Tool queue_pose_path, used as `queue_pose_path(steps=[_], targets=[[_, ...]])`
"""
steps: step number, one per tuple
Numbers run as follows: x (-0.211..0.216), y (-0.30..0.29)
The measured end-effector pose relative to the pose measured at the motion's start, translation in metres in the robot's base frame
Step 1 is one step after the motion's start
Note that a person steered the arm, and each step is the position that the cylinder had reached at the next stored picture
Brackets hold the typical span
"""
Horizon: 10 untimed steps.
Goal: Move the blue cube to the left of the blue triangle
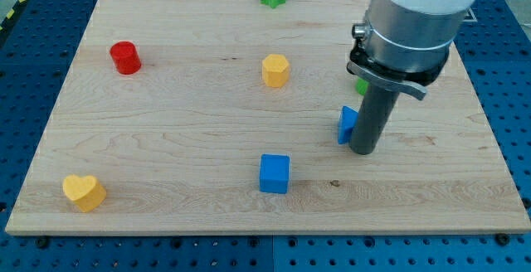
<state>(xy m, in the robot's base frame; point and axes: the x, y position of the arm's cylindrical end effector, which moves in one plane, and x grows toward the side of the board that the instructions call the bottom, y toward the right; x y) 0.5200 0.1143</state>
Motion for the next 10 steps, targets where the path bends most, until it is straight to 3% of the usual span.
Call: queue_pose_path(steps=[2, 3, 4, 10], targets=[[0.093, -0.012], [0.098, -0.068], [0.097, -0.109], [0.005, -0.114]])
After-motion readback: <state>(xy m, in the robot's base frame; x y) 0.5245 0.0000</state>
